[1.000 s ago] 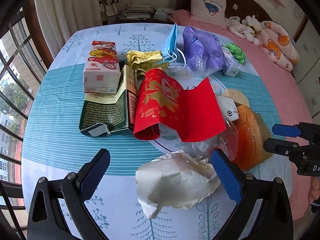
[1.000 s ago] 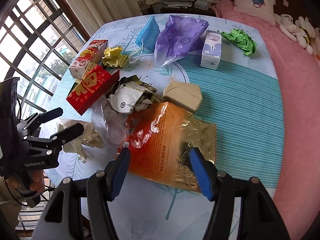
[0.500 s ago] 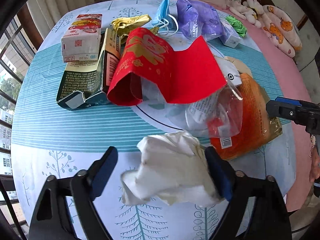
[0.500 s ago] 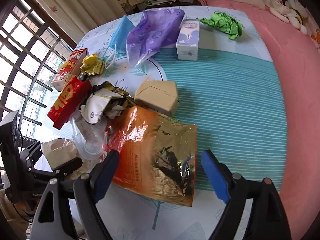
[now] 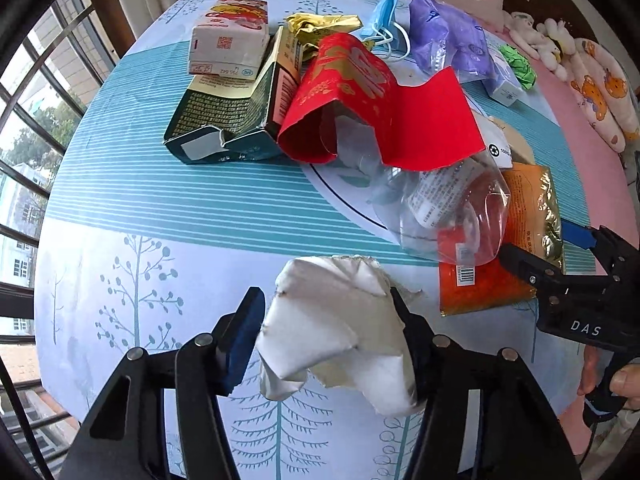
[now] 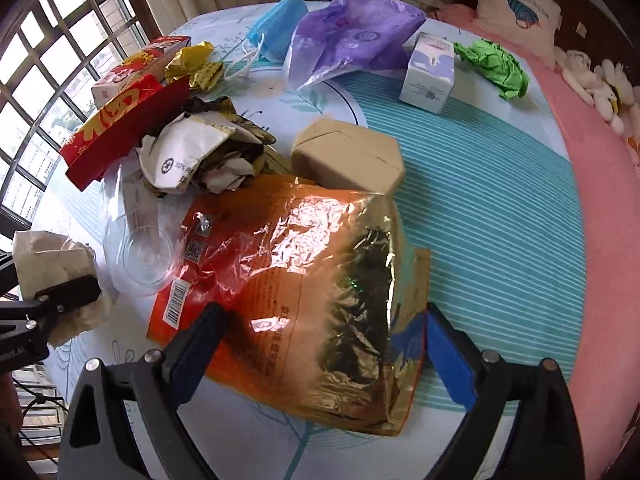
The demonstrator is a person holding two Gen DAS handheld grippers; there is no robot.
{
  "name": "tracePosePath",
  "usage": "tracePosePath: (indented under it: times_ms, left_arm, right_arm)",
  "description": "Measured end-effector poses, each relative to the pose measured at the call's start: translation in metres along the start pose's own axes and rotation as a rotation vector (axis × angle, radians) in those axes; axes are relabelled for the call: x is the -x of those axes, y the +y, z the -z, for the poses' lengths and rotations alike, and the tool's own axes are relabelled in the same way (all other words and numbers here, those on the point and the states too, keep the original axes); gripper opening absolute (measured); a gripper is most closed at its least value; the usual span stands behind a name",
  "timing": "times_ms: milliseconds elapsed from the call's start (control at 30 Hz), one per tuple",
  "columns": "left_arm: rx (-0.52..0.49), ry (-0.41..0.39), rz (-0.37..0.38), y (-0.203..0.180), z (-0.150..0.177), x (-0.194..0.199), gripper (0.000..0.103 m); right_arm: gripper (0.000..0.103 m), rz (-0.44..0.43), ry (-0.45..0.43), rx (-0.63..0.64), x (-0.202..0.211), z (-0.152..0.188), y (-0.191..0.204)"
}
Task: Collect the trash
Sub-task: 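Lift the tissue and orange-gold bag and carry both over the trash bin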
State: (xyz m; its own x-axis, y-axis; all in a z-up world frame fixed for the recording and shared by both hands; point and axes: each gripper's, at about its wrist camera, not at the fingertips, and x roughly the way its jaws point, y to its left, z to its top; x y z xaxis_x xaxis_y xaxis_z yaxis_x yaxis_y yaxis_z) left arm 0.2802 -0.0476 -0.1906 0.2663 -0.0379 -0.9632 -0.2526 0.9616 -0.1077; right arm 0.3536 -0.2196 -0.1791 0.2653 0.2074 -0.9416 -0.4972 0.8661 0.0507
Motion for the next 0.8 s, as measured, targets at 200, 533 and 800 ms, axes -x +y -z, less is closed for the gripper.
tracePosePath:
  times_ms: [200, 533, 800]
  left_arm:
    - [0.031, -0.014, 0.022, 0.015, 0.017, 0.027, 0.058]
    - [-0.046, -0.09, 0.048, 0.015, 0.034, 0.081, 0.058]
    - [-0.21, -0.134, 0.095, 0.033, 0.068, 0.128, 0.058]
  right_arm:
    - [0.039, -0.039, -0.044, -0.007, 0.011, 0.003, 0.002]
    - [0.008, -0.049, -0.151, -0.06, 0.084, 0.023, 0.018]
    - [0.007, 0.048, -0.273, -0.163, 0.157, 0.072, 0.061]
